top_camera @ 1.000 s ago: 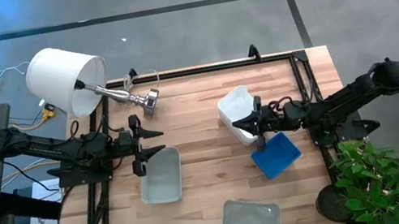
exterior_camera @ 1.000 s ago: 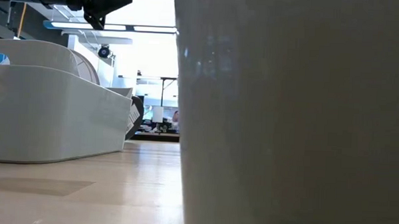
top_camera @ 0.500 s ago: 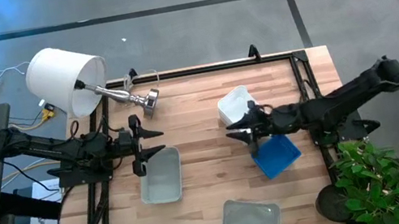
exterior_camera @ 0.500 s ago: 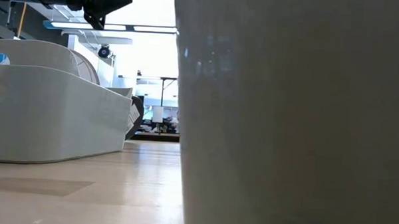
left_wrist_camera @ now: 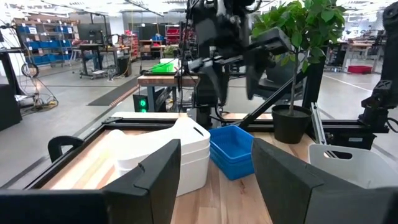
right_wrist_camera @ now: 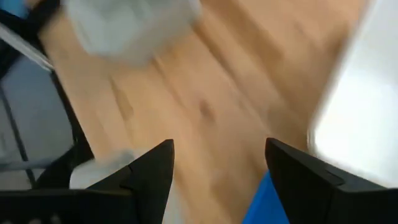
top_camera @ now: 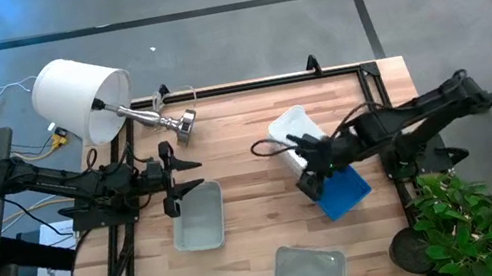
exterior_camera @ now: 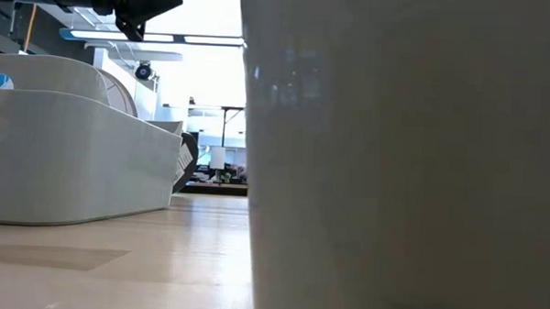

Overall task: Stack baskets by color
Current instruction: Stack the bottom gray bin on top of the gray bin

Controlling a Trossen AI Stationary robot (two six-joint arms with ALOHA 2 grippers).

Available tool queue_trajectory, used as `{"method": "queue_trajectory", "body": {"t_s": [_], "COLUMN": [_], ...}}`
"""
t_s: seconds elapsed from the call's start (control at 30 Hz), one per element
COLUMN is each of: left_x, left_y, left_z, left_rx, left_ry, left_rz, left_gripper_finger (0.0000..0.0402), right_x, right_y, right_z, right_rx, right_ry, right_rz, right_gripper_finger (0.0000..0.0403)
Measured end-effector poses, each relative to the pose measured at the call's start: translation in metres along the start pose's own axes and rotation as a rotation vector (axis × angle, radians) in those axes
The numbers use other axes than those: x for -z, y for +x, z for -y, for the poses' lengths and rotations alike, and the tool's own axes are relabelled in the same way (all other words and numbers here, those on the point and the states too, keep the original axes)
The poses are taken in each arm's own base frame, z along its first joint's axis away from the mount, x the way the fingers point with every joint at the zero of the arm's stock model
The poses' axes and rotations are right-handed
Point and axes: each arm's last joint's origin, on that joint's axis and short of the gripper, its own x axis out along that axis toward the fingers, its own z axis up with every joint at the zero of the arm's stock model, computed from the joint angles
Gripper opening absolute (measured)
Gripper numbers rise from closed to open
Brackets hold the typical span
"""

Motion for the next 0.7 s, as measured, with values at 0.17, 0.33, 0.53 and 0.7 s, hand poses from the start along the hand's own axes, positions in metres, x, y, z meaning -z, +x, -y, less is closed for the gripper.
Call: {"method": "queue_trajectory", "body": {"t_s": [0.17,0.33,0.53,0.7], "left_x": [0.000,0.000,0.001,0.002], "left_y": [0.000,0.000,0.000,0.000], "left_z": [0.000,0.000,0.000,0.000], "left_rx": [0.000,0.000,0.000,0.000], "left_ry": [-0.001,-0.003,-0.040,-0.041], "left_rz": [0.003,0.003,-0.009,-0.017], "left_gripper_finger": [0.0184,0.0184,0.0184,0.0184], "right_x": [0.010,0.022,0.049,0.082], "right_y": [-0.005,0.002,0.024,0.042], "right_z": [-0.026,-0.054,-0.079,-0.094], "right_rx": [0.142,0.284,0.390,0.453], "right_ry": [0.172,0.254,0.301,0.350], "right_rz": [-0.206,-0.306,-0.407,-0.500], "right_gripper_finger": [0.0240,0.0240,0.0240,0.0240]}}
